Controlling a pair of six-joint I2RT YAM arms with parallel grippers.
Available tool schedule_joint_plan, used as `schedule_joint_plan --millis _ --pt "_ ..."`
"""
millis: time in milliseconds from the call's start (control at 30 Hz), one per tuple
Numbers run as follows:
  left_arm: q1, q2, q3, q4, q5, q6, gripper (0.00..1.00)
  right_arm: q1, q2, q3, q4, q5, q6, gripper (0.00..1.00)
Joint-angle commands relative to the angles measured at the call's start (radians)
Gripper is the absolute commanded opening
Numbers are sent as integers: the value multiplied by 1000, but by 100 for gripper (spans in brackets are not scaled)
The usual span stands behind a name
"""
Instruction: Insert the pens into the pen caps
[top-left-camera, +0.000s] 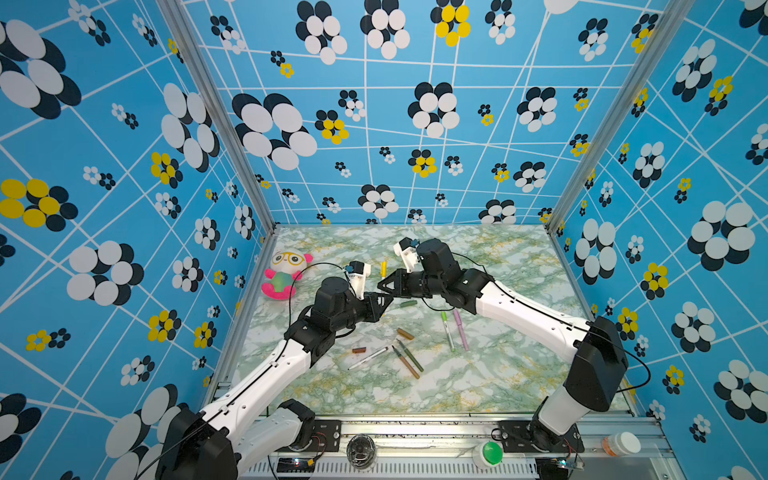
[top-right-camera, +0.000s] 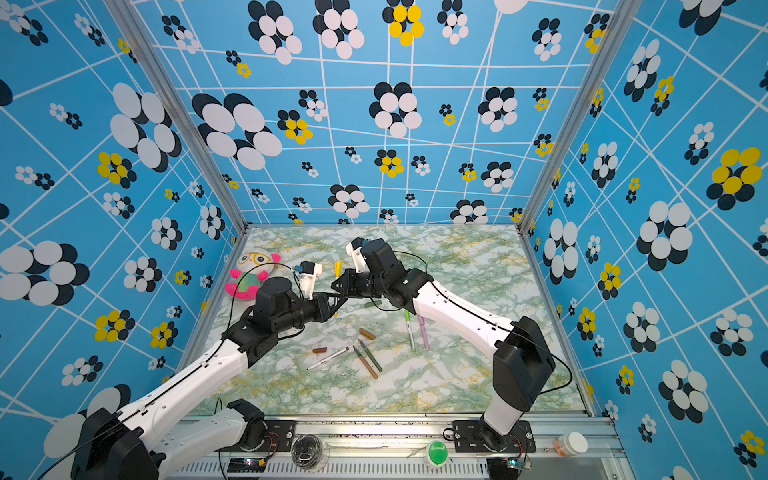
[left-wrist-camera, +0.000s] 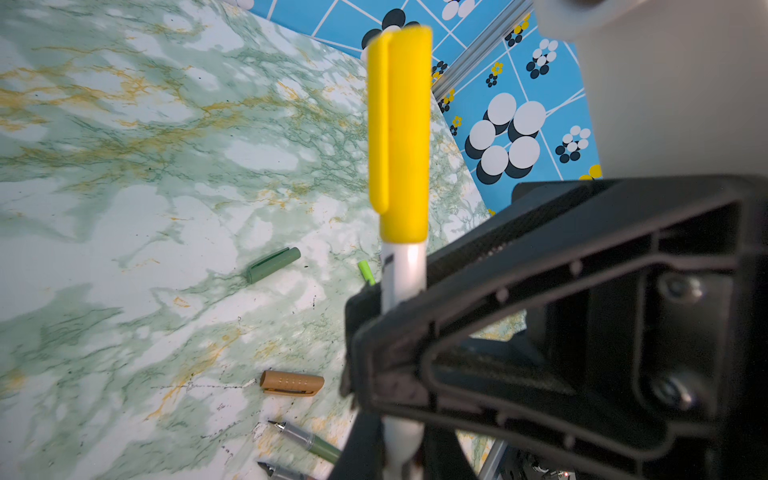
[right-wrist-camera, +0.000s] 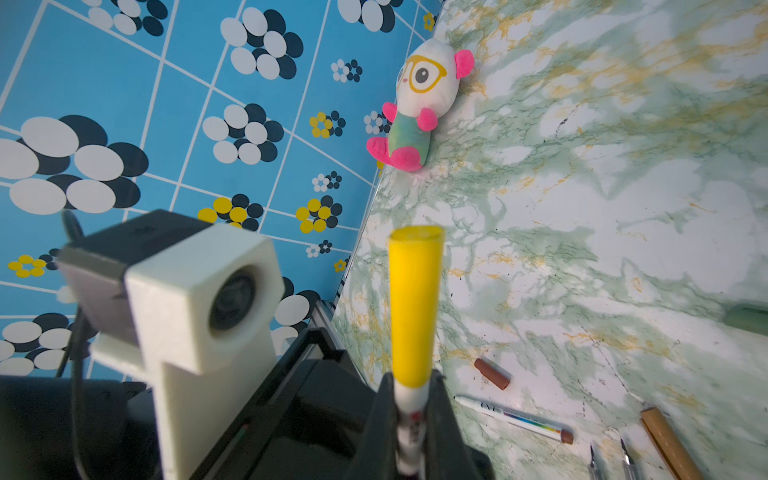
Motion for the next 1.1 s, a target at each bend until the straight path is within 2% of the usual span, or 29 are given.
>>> schedule_joint_plan --millis 0,33,133,200,267,333,633,867,1067 --pt "-10 7 0 60 -1 4 0 15 -23 0 -13 35 12 0" --pt "-10 4 -2 59 2 6 3 14 -26 5 -26 52 6 0" --pt "-10 -16 -18 42 7 20 29 -4 -40 32 -94 121 -6 0" --pt "-10 -42 -28 16 0 34 50 -35 -48 40 -146 161 -5 0" --pt "-9 -71 -41 -6 0 52 64 -69 -52 37 -189 180 -7 0" --pt "-10 -107 -60 -25 -1 74 72 -99 -56 30 -231 191 -20 0" --pt "-5 -244 -121 -74 -84 118 87 -146 -32 -17 -475 209 -167 0" --pt "0 -218 -110 -75 -90 119 87 -146 52 -111 -596 204 -245 0" --pt "1 -204 -106 -91 -103 118 87 -146 129 -162 -571 212 -241 0"
